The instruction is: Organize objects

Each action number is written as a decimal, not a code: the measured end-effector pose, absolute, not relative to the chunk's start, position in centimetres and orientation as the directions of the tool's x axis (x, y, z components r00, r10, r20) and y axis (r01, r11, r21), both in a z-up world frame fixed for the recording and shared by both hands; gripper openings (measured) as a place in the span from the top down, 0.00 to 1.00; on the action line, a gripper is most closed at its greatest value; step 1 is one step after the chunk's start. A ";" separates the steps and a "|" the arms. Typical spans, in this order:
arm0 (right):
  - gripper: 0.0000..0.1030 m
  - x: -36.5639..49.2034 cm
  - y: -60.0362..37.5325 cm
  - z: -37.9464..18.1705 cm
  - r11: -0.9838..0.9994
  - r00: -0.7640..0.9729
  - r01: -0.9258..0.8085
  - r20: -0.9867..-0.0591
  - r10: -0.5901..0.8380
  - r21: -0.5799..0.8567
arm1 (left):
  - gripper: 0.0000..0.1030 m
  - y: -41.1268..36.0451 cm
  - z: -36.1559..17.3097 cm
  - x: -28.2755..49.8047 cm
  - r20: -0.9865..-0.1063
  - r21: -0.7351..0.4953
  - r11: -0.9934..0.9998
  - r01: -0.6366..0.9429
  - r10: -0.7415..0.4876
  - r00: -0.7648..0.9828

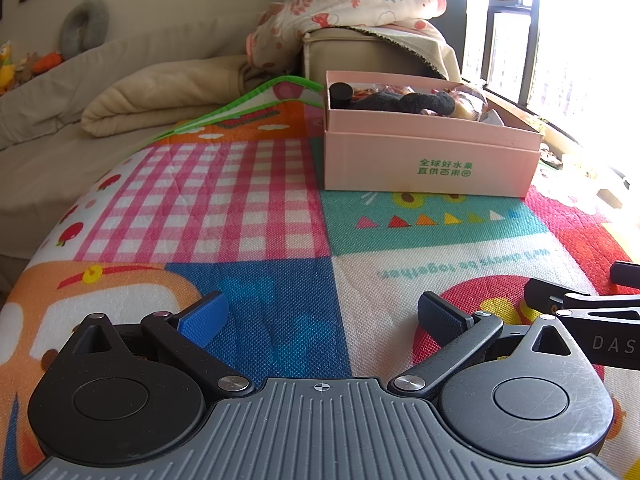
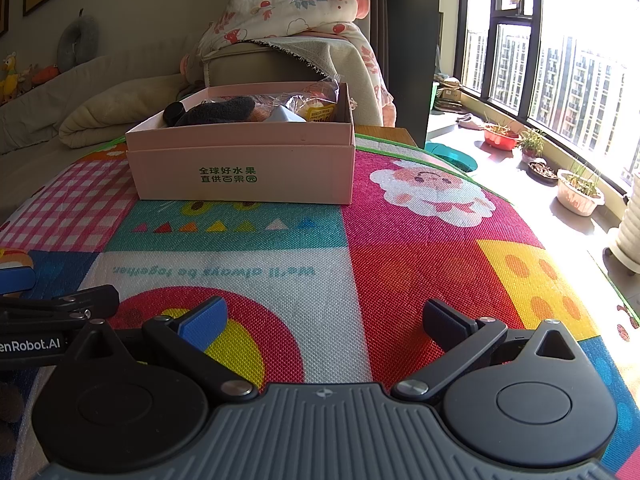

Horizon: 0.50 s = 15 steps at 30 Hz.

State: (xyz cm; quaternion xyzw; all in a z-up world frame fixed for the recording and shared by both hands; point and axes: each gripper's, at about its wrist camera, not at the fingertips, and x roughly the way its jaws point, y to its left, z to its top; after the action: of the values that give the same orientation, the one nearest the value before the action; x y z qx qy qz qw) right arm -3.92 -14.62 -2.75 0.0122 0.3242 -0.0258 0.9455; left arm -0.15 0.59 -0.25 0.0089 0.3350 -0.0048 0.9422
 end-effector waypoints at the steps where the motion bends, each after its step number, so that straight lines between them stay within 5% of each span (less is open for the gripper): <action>1: 0.00 -3.9 -14.6 -2.8 0.998 0.788 0.057 -0.614 -0.040 0.007 | 0.00 0.6 -0.2 -0.1 -0.631 0.013 1.000 0.015 -0.003 0.776; 15: 0.00 -4.0 -14.6 -2.8 0.998 0.789 0.058 -0.614 -0.043 0.005 | 0.00 0.6 -0.3 -0.2 -0.631 0.013 1.000 0.015 -0.004 0.776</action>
State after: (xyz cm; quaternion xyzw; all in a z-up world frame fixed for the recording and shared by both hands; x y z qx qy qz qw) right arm -3.95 -14.60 -2.81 0.0119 0.3241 -0.0268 0.9456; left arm -0.15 0.57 -0.26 0.0087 0.3350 -0.0050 0.9422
